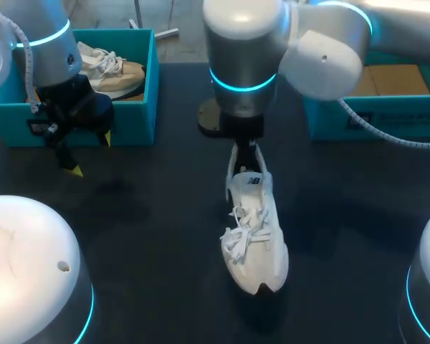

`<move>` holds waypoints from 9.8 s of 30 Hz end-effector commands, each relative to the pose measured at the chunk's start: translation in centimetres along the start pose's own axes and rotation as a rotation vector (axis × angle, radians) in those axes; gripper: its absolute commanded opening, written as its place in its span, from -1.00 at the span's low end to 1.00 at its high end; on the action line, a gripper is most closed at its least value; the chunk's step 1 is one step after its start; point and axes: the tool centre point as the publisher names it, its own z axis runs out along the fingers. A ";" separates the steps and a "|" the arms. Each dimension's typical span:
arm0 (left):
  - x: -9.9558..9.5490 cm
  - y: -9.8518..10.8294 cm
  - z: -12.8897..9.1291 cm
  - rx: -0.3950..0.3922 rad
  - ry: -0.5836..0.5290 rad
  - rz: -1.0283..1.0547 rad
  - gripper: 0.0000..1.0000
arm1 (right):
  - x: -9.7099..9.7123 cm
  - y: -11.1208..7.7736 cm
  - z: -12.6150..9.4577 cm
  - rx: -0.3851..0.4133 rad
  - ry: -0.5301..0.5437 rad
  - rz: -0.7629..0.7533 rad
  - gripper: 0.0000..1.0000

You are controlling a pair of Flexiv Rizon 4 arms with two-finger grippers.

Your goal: Take the shoe out of the shoebox, open the shoe tongue, remove and reinsert the insole, then place the shoe into the shoebox

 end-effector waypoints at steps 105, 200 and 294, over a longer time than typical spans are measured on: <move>0.1 0.0 0.0 -0.002 -0.002 0.000 1.00 | -40.5 -33.0 -2.7 0.026 0.013 -0.166 -1.00; 0.1 0.0 0.0 -0.002 -0.002 0.000 1.00 | -31.8 -41.6 4.3 0.201 0.199 1.607 -1.00; 0.1 0.0 0.0 -0.002 -0.002 0.000 1.00 | -28.7 -47.6 13.2 0.239 0.008 1.632 -1.00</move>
